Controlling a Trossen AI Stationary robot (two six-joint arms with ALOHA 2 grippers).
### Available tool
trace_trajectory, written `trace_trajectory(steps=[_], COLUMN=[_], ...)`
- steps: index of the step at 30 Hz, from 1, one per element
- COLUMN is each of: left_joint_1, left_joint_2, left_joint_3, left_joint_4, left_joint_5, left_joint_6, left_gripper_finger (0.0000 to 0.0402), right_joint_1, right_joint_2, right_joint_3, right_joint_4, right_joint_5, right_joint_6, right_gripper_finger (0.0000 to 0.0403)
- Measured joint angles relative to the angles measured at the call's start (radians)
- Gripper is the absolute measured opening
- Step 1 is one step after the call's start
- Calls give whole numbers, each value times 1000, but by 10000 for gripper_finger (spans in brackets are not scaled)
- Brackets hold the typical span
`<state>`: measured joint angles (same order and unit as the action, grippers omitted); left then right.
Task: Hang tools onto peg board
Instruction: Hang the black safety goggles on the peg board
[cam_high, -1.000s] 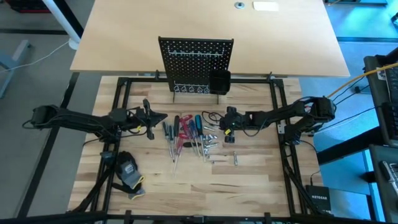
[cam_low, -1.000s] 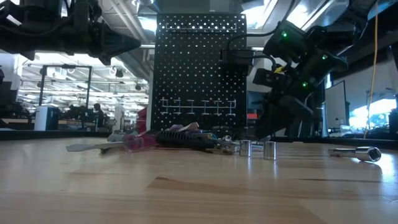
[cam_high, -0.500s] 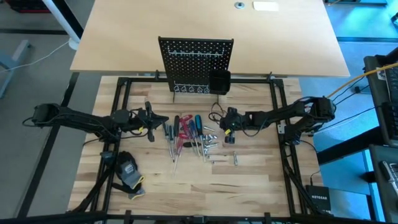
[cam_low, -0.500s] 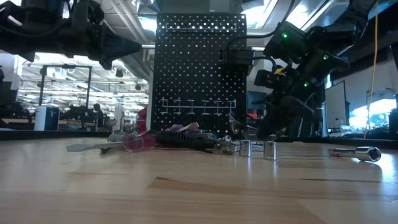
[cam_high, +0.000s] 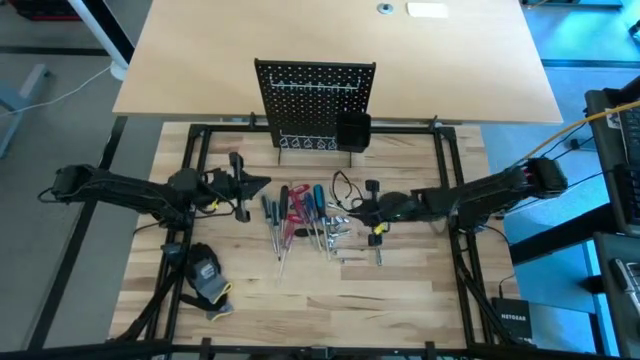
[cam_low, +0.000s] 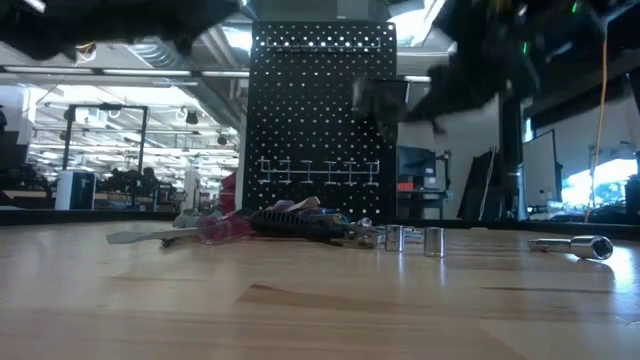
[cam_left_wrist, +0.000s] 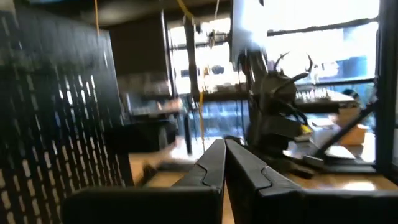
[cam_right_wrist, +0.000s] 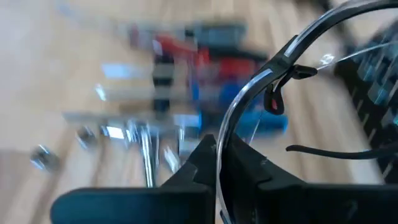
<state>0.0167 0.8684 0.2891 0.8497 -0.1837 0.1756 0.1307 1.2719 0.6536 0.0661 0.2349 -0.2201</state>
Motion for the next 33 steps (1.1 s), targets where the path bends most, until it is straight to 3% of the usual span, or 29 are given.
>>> trace_trajectory(steps=[8, 14, 22, 33], left_joint_1=[-51, -64, -59, -7], left_joint_2=[42, 132, 244, 343], left_joint_3=[173, 268, 339, 397], left_joint_4=[-45, -54, -45, -64], left_joint_5=[0, 0, 0, -4], left_joint_6=[157, 168, 171, -87], left_gripper_finger=[0, 0, 0, 2], right_joint_1=[-1, -2, -9, -13], right_joint_2=[-145, -135, -127, 6], right_joint_3=[14, 14, 13, 13], right_joint_4=[159, 368, 482, 642], right_joint_5=[-69, -237, -370, -457], right_joint_6=[-147, -216, -261, -263], right_gripper_finger=[18, 19, 19, 19])
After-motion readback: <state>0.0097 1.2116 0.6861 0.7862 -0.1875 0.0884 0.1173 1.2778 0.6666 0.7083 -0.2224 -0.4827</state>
